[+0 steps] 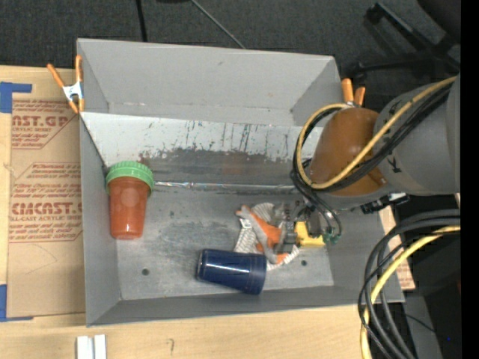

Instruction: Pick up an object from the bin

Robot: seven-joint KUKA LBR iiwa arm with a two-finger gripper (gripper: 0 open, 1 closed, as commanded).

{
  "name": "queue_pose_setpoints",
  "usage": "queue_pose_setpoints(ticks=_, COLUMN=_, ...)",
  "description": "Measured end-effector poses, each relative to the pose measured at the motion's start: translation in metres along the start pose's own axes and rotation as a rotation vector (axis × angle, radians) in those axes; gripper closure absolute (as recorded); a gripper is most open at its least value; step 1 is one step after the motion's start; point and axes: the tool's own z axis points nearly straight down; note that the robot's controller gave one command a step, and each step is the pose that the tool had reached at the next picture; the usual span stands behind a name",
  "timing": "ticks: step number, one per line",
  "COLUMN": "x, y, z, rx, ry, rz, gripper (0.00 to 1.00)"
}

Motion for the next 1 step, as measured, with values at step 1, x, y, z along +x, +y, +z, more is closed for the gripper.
queue_pose_setpoints(ticks=1, x=0.0329, y=0.0132, z=-0.1242, rx=0.001, ry=0.000, rz=-0.032, gripper=1.00)
